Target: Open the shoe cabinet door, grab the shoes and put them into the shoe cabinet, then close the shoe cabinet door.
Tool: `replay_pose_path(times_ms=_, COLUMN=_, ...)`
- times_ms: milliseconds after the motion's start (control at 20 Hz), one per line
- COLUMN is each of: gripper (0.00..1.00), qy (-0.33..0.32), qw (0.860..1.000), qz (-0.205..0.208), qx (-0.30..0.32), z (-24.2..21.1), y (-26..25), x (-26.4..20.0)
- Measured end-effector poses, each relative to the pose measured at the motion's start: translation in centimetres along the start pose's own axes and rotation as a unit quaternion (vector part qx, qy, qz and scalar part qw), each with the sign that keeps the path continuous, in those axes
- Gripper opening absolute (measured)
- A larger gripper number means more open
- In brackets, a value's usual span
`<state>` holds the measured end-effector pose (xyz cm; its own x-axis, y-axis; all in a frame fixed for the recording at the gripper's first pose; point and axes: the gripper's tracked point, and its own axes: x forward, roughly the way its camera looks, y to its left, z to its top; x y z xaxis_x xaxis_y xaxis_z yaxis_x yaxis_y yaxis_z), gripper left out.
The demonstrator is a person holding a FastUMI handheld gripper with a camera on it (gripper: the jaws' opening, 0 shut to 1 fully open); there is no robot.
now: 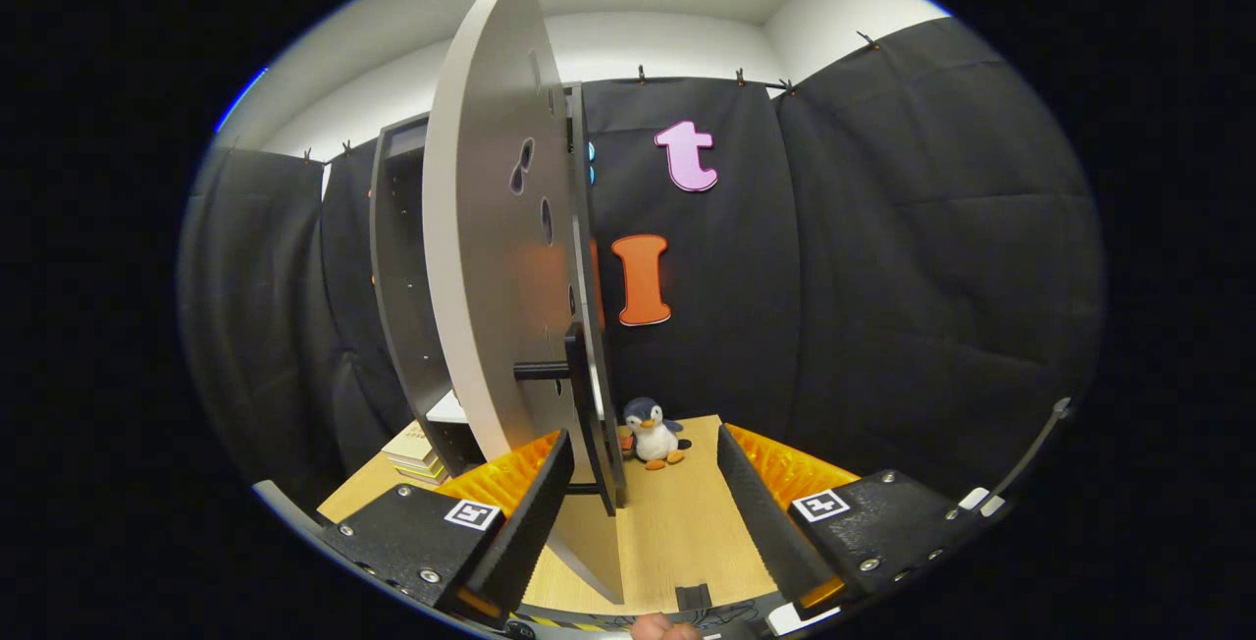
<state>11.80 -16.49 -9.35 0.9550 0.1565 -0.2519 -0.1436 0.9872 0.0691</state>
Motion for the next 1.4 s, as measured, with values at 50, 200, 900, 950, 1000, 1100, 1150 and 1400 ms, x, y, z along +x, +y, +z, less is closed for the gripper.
replay_pose_path(times_ms=50, gripper=0.93, qy=0.002, qw=1.000, qz=0.006, qx=-0.002, z=0.0, y=0.8, x=-0.1)
replay_pose_path(times_ms=200, gripper=0.93, qy=0.008, qw=0.999, qz=0.038, qx=-0.007, z=-0.3, y=4.1, x=0.0)
replay_pose_path(times_ms=900, gripper=0.93, qy=0.041, qw=0.989, qz=0.134, qx=-0.055, z=-0.9, y=21.5, x=4.7)
replay_pose_path(times_ms=950, gripper=0.94, qy=0.042, qw=0.988, qz=0.139, qx=-0.056, z=-0.9, y=22.8, x=5.0)
replay_pose_path(times_ms=1000, gripper=0.94, qy=0.040, qw=0.988, qz=0.139, qx=-0.057, z=-1.0, y=24.0, x=5.4)
replay_pose_path(times_ms=1100, gripper=0.95, qy=0.042, qw=0.988, qz=0.137, qx=-0.059, z=-1.4, y=26.3, x=6.8)
replay_pose_path(times_ms=1150, gripper=0.95, qy=0.041, qw=0.988, qz=0.137, qx=-0.056, z=-1.5, y=27.4, x=7.4)
replay_pose_path(times_ms=1400, gripper=0.95, qy=0.033, qw=0.992, qz=0.117, qx=-0.046, z=-0.5, y=31.2, x=11.0)
